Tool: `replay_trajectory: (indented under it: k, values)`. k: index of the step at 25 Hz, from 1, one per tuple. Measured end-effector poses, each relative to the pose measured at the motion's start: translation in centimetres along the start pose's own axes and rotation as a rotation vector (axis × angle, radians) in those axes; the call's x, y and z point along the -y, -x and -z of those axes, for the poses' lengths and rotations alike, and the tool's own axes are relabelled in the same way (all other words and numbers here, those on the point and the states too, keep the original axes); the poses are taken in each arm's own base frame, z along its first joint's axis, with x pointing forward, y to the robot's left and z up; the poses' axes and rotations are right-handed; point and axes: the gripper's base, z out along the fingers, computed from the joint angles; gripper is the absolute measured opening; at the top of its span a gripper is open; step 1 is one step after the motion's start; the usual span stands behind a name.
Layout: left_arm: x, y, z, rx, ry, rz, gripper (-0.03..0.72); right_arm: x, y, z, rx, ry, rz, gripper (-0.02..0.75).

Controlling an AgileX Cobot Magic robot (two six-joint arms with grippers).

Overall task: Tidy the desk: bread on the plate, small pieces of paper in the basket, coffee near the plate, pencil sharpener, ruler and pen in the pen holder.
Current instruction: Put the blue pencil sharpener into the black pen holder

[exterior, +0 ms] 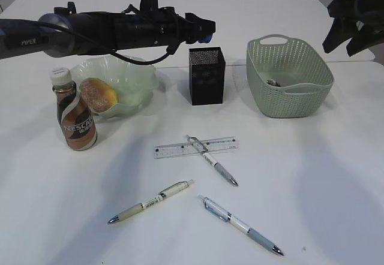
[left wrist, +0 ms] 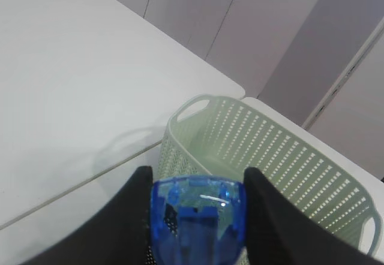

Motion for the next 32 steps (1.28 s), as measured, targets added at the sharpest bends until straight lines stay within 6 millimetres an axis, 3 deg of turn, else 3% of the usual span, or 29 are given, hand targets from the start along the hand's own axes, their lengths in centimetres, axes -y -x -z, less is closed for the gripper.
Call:
replay_trajectory:
  k: [13,21,32]
  values:
    - [-0.12,0.01,0.00,0.001,0.013,0.000,0.311,0.00,0.00,0.00,0.000,0.000,0.000,0.428]
    - [-0.18,0.01,-0.02,0.002,0.023,0.001,0.380,0.00,0.00,0.00,0.000,0.000,0.000,0.428]
    - [0.35,-0.07,-0.12,-0.002,-0.018,0.000,0.389,0.00,0.00,0.00,0.000,0.000,0.004,0.428]
